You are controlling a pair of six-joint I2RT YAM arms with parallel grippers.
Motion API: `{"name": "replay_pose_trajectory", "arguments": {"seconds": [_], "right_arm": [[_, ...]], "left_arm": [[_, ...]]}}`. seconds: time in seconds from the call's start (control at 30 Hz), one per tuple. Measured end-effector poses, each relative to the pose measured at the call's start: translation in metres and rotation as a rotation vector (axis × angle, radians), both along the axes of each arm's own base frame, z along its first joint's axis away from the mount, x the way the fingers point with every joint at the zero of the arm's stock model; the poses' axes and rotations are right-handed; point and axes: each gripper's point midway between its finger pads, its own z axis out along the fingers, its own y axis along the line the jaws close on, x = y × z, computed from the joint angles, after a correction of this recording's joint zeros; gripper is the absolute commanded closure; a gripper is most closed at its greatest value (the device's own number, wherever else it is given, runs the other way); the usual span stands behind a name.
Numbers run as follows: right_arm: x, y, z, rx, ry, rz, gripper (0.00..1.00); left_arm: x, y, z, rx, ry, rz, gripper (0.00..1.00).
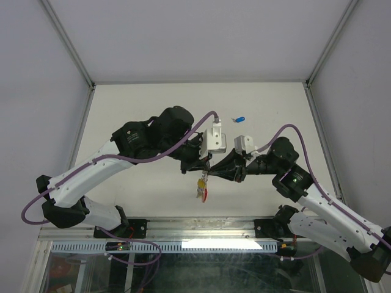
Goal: Put the keys on the keyring
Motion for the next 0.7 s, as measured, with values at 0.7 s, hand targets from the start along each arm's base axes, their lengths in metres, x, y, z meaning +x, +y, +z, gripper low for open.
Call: {"name": "replay_pose_trajectory", "arguments": {"seconds": [0.7], "right_arm": [[0.004, -0.003, 0.028, 0.069, -0.030, -0.055, 1.00]], "left_arm": [[-0.002, -0.002, 0.031, -0.136, -0.052, 0.002, 0.85]]}}
